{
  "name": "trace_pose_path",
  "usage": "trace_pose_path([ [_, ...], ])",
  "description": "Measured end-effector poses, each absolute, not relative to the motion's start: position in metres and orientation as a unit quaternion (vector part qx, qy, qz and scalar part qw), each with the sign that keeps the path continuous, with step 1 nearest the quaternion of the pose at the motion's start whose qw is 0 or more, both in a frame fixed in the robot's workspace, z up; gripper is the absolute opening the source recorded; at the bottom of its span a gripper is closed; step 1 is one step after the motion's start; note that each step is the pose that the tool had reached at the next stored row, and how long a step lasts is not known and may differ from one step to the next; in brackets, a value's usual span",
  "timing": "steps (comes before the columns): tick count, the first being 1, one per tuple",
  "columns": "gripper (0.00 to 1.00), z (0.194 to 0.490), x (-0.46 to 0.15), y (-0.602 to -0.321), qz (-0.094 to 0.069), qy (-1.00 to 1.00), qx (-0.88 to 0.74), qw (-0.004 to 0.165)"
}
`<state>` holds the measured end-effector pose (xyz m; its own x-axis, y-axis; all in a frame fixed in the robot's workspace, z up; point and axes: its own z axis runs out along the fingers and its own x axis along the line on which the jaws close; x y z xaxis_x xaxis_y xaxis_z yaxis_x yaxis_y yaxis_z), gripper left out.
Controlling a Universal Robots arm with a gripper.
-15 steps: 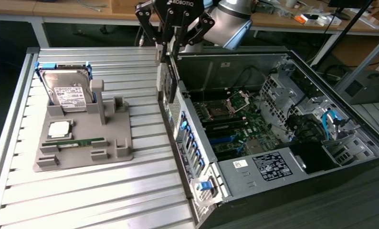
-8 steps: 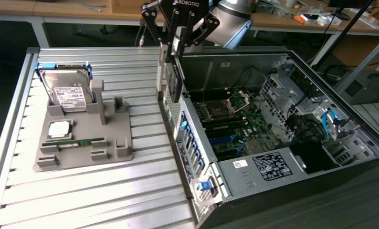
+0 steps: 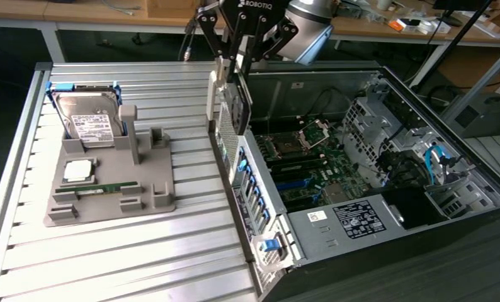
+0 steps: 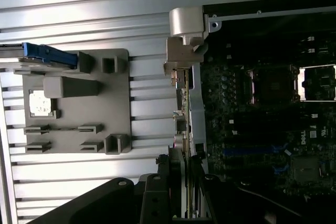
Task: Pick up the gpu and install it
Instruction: 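Pick up the gpu and move the gpu toward the slot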
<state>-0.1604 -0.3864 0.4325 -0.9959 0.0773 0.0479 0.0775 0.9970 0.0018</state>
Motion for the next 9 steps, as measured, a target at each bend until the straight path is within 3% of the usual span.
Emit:
trace_pose_path([
  [9, 0.27, 0.4325, -0.1497, -0.3864, 0.001, -0.999, -0.039, 0.024],
])
